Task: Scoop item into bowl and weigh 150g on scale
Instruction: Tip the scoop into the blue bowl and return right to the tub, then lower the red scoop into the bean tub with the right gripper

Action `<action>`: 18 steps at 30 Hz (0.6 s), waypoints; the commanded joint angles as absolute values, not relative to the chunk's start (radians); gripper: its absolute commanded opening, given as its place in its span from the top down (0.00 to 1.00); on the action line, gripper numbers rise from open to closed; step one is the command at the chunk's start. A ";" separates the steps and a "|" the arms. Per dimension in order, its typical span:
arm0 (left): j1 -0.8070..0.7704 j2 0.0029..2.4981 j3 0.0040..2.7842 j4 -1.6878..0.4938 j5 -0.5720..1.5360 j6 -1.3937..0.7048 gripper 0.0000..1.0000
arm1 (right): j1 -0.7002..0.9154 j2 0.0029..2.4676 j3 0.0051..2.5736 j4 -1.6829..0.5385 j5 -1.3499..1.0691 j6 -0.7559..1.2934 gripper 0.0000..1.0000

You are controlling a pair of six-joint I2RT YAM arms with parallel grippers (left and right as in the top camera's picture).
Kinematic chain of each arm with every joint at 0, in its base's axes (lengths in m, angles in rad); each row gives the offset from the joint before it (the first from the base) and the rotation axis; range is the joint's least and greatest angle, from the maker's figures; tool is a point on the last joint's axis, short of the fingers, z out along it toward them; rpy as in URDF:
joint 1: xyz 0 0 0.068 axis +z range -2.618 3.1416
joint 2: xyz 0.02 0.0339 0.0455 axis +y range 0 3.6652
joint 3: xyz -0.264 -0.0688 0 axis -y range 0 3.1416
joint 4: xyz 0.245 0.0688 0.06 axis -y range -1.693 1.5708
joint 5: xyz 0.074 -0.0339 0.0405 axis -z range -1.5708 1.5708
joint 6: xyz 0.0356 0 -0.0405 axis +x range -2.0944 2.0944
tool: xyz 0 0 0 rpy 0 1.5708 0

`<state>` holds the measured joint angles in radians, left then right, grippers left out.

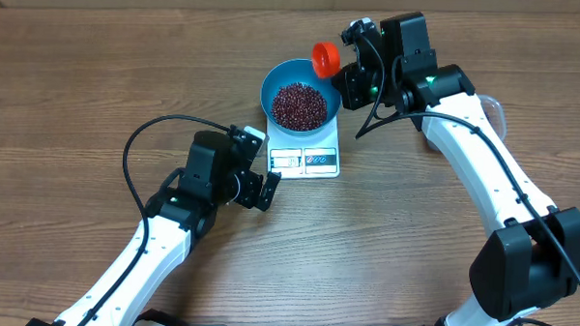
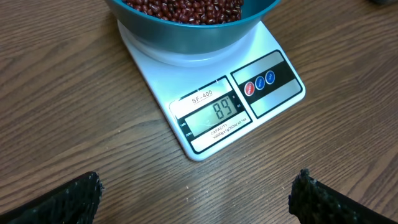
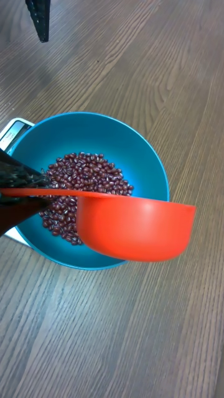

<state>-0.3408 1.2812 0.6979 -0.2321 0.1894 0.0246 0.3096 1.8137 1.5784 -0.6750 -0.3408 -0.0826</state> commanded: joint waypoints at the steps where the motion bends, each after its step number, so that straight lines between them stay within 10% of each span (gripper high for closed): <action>1: -0.343 1.288 0.694 -0.231 0.183 0.015 0.00 | 0.290 1.711 1.613 -0.677 -0.351 -0.075 0.96; 18: -0.343 1.288 0.694 -0.231 0.183 0.015 0.00 | -0.252 1.594 1.529 -1.078 -0.244 -0.169 0.96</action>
